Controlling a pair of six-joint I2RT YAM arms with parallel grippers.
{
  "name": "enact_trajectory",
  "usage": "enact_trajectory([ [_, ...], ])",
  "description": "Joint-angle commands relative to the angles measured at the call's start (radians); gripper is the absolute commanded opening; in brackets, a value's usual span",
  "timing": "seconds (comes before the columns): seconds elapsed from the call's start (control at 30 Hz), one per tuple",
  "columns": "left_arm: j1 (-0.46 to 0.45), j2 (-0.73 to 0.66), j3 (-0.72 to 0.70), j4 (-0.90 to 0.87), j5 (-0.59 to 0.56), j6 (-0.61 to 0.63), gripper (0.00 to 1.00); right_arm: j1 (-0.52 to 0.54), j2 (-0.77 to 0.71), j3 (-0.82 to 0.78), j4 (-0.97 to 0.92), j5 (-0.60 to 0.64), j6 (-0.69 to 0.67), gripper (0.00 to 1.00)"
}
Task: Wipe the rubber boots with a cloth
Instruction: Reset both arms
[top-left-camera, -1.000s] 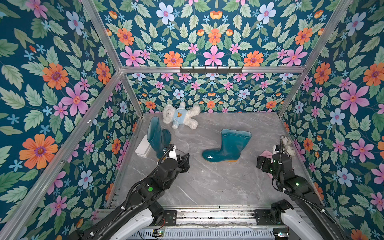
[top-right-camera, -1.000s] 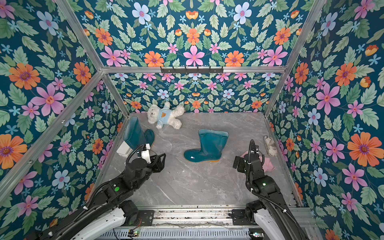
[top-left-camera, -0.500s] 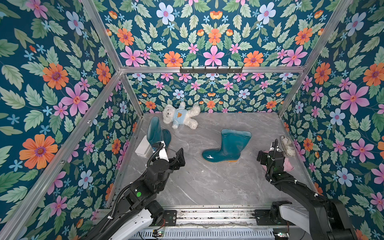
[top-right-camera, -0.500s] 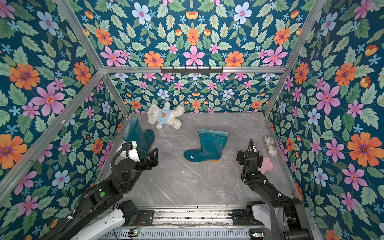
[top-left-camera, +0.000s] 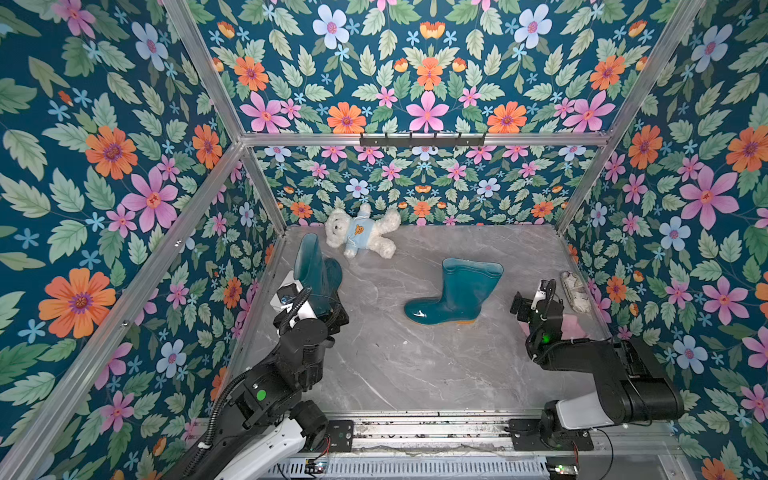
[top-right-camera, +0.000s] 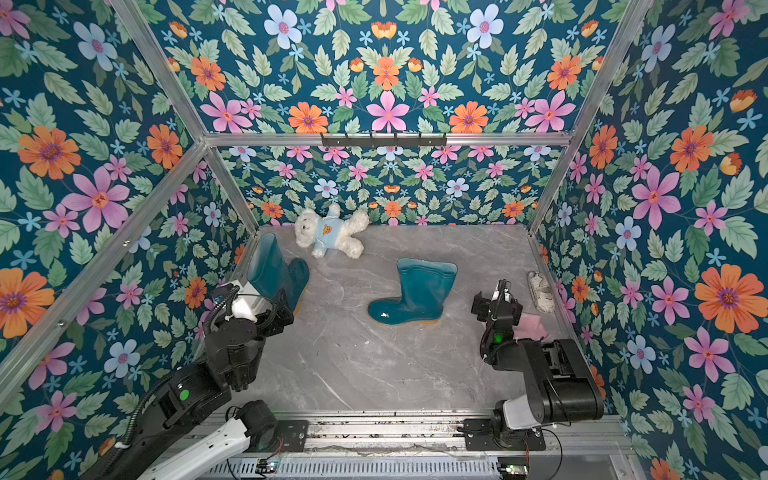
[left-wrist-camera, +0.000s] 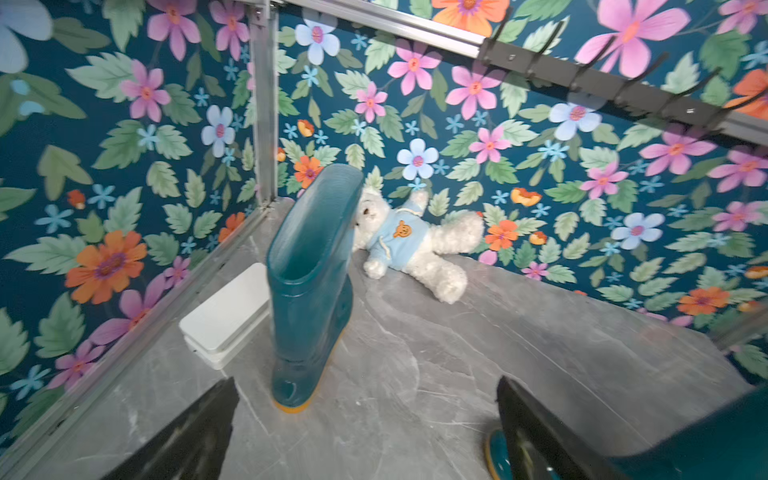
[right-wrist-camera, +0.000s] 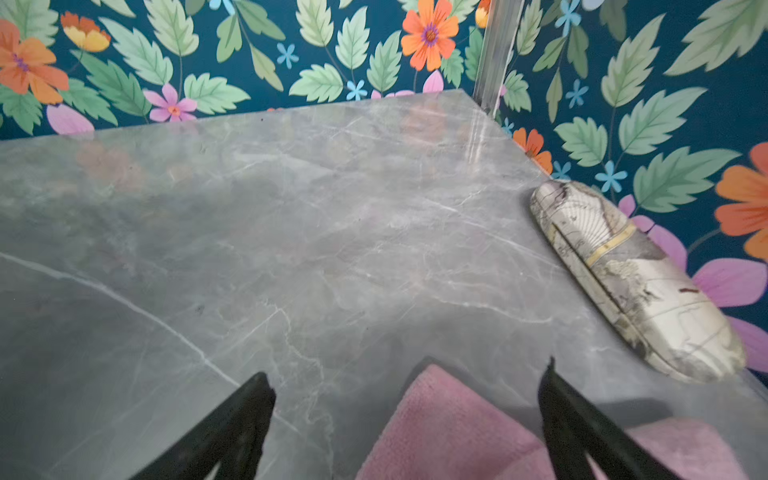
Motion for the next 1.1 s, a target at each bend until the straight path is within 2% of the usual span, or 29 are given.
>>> enact_trajectory([
  [0.0,0.000,-0.017,-0.060,0.034,-0.189,0.049,0.99,-0.001,0.008,0.003,0.084,-0.002,-0.003,0.99],
  [0.07,0.000,-0.027,-0.129,0.143,-0.261,0.129,0.99,-0.001,0.004,0.002,0.078,-0.003,-0.003,0.99],
  [0.17,0.002,-0.017,-0.211,0.270,-0.367,0.170,0.99,-0.001,0.006,0.002,0.080,-0.003,-0.001,0.99],
  [0.33,0.044,0.042,-0.311,0.485,-0.369,0.261,0.99,-0.002,0.008,0.001,0.085,-0.003,-0.003,0.99],
  [0.47,0.098,0.047,-0.430,0.730,-0.265,0.377,0.99,-0.001,0.008,0.002,0.082,-0.003,-0.003,0.99],
  [0.63,0.234,0.117,-0.544,0.986,-0.136,0.467,0.99,-0.001,0.007,0.002,0.082,-0.003,-0.003,0.99],
  [0.83,0.378,0.306,-0.561,1.149,-0.007,0.451,0.99,-0.001,0.008,0.002,0.082,-0.003,-0.003,0.99],
  [1.07,0.497,0.434,-0.552,1.245,0.117,0.423,0.99,0.000,0.007,0.002,0.082,-0.003,-0.003,0.99],
])
